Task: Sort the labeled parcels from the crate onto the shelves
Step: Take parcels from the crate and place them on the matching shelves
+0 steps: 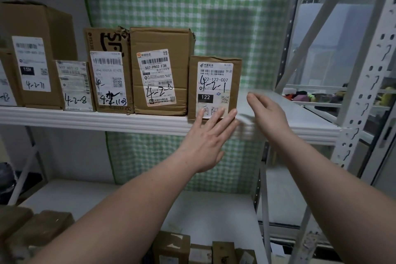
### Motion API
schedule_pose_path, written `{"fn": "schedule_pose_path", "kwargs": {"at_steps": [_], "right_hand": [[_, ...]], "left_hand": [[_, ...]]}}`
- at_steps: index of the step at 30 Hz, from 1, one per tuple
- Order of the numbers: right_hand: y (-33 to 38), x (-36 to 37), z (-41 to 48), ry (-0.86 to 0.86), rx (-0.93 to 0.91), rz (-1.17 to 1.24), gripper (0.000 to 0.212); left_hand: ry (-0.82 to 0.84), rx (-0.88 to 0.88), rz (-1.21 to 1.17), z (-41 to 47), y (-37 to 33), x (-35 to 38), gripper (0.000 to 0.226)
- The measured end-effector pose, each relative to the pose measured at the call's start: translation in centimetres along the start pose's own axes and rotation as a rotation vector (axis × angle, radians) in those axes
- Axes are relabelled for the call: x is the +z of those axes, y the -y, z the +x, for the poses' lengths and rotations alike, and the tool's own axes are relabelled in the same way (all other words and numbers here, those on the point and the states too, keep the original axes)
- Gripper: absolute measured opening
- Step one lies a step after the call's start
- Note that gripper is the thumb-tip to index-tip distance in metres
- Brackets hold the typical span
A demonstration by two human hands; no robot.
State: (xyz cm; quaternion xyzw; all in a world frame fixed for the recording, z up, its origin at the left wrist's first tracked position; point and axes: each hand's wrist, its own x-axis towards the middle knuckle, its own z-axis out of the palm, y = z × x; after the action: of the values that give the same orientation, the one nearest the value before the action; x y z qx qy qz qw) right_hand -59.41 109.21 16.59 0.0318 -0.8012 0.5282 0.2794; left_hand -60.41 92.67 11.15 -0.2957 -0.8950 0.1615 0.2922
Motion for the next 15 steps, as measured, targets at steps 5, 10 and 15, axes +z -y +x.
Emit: {"fn": "schedule_pose_path", "kwargs": {"at_steps": [5,10,15], "right_hand": [[-0.1,0.4,-0.1,0.062,0.009,-0.031,0.037],[0.3,1.1,-0.3,0.114,-0.023,-0.094,0.033],[0.5,1.0,-0.3,0.145,-0.016,-0.113,0.033]], "left_hand": [[0.016,-0.02,0.003,0.6,0.0,0.4,0.079],[0.015,-0.038,0.013,0.8,0.0,0.8,0.079],[0.027,-0.038,0.018,1.2,-0.1,0.9,0.08]]}}
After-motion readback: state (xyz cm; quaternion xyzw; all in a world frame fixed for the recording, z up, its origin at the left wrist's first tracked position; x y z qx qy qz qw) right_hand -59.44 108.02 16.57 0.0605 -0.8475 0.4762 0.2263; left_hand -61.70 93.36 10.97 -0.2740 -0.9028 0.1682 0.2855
